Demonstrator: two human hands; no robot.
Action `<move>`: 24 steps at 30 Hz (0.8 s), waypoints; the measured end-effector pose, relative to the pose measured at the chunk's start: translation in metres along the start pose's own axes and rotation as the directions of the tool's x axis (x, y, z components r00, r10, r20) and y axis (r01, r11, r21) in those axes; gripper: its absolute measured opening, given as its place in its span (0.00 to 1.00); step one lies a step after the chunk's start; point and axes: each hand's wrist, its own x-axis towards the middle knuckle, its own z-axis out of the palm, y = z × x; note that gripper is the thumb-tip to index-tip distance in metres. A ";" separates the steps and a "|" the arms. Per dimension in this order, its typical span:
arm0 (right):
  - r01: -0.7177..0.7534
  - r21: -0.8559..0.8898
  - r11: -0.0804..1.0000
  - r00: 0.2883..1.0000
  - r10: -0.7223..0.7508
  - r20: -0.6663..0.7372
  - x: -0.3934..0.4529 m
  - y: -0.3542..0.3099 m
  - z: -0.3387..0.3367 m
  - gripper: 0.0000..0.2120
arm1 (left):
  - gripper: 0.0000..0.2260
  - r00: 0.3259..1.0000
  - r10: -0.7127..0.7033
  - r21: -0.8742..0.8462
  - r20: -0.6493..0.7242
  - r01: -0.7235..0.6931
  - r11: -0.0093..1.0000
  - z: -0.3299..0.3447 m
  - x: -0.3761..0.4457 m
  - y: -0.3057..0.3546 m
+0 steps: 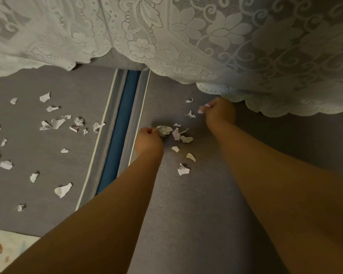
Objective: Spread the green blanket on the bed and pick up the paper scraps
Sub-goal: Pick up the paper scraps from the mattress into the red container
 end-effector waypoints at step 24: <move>0.152 0.252 0.956 0.979 -0.181 0.093 -0.037 -0.010 0.029 0.02 | 0.16 0.986 0.007 -0.202 0.168 0.028 0.979 -0.007 0.009 0.018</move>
